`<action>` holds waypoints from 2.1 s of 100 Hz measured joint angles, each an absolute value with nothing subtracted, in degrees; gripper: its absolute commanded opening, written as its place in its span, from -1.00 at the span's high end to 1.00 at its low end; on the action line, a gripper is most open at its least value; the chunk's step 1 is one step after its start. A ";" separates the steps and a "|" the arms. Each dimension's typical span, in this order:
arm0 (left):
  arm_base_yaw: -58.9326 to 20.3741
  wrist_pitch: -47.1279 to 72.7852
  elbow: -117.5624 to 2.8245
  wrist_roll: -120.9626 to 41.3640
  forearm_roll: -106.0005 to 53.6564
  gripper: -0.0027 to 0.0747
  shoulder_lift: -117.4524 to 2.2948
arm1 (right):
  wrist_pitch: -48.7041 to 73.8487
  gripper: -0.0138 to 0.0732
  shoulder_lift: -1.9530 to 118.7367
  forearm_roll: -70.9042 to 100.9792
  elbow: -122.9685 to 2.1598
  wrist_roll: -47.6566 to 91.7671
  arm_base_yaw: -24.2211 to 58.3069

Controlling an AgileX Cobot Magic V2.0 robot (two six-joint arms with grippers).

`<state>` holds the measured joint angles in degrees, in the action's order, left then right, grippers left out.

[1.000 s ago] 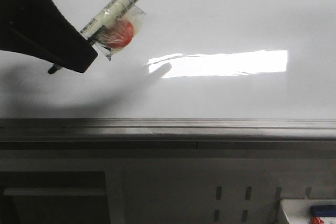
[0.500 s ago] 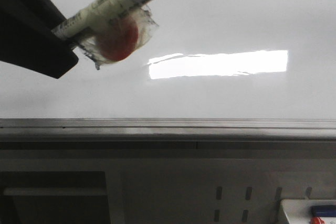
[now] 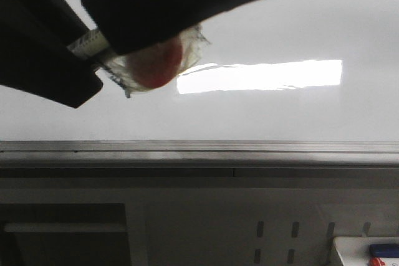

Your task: Write number 4 on whiteboard

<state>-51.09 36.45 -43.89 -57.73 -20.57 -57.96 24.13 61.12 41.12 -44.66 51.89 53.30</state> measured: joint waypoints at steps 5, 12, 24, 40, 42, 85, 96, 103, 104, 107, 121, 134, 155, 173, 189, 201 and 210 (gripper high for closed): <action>-51.09 36.45 -43.89 -57.73 -20.57 0.98 -57.96 | 24.13 0.14 61.25 41.12 -44.66 51.89 53.30; -51.17 36.45 -43.89 -57.73 -20.57 0.98 -57.96 | 24.13 0.34 61.39 41.36 -44.69 51.89 53.30; -51.17 36.45 -43.89 -57.73 -20.57 0.98 -57.96 | 23.88 0.63 61.62 41.45 -44.78 51.89 53.30; -51.17 36.97 -43.52 -57.73 -20.57 0.98 -57.96 | 24.31 0.83 62.73 40.99 -44.92 52.11 53.30; -51.17 37.02 -43.53 -57.73 -20.57 0.98 -57.96 | 24.42 0.83 62.86 40.99 -45.03 52.11 53.30; -51.17 35.36 -43.11 -55.22 -24.45 -0.05 -55.24 | 24.45 0.83 63.00 39.62 -45.24 52.11 53.30; -51.17 34.29 -43.38 -51.95 -25.54 -0.31 -52.38 | 24.11 0.81 63.48 39.12 -45.13 52.11 53.30; -51.17 34.08 -43.38 -49.81 -25.54 -0.24 -50.54 | 23.43 0.80 63.48 38.97 -45.02 52.11 53.30; -51.03 34.08 -43.38 -49.56 -25.43 -0.23 -50.14 | 23.24 0.80 63.48 38.97 -44.89 52.11 53.30; -50.80 34.08 -43.26 -48.61 -25.19 -0.17 -49.32 | 22.91 0.80 63.24 38.97 -44.61 52.11 53.30; -47.62 33.86 -40.14 -43.55 -23.65 0.12 -43.18 | 19.98 0.80 60.71 38.76 -41.66 52.11 53.30; -43.07 33.02 -34.39 -38.43 -23.31 0.32 -34.86 | 15.25 0.80 56.67 38.76 -37.32 52.11 53.30; -37.77 30.55 -26.68 -32.59 -24.59 0.78 -21.24 | 4.78 0.80 52.53 42.76 -30.73 52.11 51.72; -37.15 30.47 -24.79 -32.13 -28.05 0.98 -15.99 | 3.76 0.80 54.10 46.67 -30.89 52.11 43.64; -37.08 30.43 -24.69 -31.92 -29.80 0.98 -15.51 | 8.32 0.80 56.94 47.04 -34.26 52.11 37.04; -37.03 30.43 -24.69 -31.92 -30.34 0.98 -15.51 | 9.68 0.80 58.64 47.04 -36.61 52.11 35.17; -37.03 30.43 -24.69 -31.92 -30.60 0.98 -15.51 | 9.69 0.80 59.45 47.04 -37.69 52.11 35.02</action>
